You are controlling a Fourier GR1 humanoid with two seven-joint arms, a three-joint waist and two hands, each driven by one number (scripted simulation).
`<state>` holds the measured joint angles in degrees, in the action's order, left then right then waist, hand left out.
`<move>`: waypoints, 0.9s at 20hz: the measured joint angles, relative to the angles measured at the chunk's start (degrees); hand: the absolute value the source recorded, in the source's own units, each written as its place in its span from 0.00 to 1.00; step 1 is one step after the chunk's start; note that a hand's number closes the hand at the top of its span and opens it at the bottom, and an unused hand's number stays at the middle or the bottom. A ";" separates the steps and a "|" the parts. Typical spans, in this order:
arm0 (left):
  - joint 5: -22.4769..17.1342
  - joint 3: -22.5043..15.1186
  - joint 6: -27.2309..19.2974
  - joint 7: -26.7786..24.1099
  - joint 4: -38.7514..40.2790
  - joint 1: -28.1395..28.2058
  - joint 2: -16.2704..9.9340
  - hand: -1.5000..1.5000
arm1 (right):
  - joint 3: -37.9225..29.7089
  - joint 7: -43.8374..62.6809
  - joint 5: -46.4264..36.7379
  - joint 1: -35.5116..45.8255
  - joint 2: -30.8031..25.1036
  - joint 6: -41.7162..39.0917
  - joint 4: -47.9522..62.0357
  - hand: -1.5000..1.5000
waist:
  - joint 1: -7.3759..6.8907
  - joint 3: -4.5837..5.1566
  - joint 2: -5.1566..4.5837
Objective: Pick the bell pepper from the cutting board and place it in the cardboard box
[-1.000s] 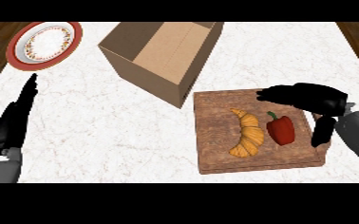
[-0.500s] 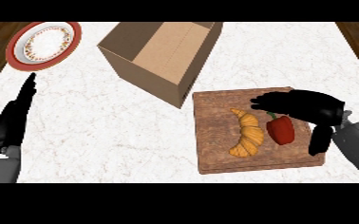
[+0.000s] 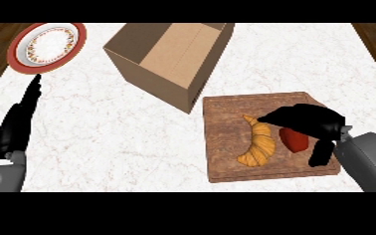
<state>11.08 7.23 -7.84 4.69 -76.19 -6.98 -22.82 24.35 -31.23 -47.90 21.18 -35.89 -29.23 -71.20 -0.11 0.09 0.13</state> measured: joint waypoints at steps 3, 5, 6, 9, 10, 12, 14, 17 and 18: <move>0.28 0.34 0.05 -1.17 1.25 -0.22 0.60 0.50 | -1.52 -1.35 -1.86 1.13 2.28 4.25 2.09 1.00 | -0.10 0.13 0.13; 1.03 0.07 -0.47 -1.33 0.89 0.22 1.26 0.50 | -2.41 -1.18 -3.01 1.05 3.78 6.91 2.22 1.00 | -0.09 0.18 0.16; 0.93 0.18 0.00 -0.72 0.25 -0.01 1.03 0.50 | -2.71 -1.61 -3.74 0.53 4.20 8.70 2.34 1.00 | -0.09 0.27 0.24; 0.86 0.52 0.85 -0.23 -0.85 0.59 0.92 0.50 | -4.13 -2.35 -5.76 1.02 5.58 12.35 3.75 1.00 | -0.12 0.41 0.30; 0.93 0.81 0.93 -0.65 -0.15 0.51 0.86 0.50 | -4.68 -2.38 -6.13 1.33 6.14 13.28 4.05 1.00 | -0.07 0.40 0.26; 1.12 1.07 0.77 -1.23 0.30 0.71 1.14 0.50 | -6.17 -2.80 -6.55 1.66 6.19 14.82 3.82 1.00 | 0.03 0.38 0.20; 0.48 1.92 1.61 -2.45 0.13 1.96 0.52 0.50 | -8.28 -2.17 -6.21 2.66 6.71 16.18 3.70 1.00 | -0.10 0.20 0.09; 0.59 1.68 1.79 -1.90 -0.51 1.38 0.76 0.50 | -12.57 0.88 -6.01 7.75 8.24 18.09 9.56 1.00 | -0.76 0.02 -0.23; 0.81 1.35 1.70 -1.64 -0.69 0.98 1.01 0.50 | -14.31 2.32 -5.82 9.79 8.49 18.55 11.95 1.00 | -1.09 -0.04 -0.39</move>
<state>11.89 8.58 -6.14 3.05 -76.87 -6.00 -21.81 10.04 -28.91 -53.71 30.98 -27.40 -10.68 -59.26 -1.20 0.06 -0.26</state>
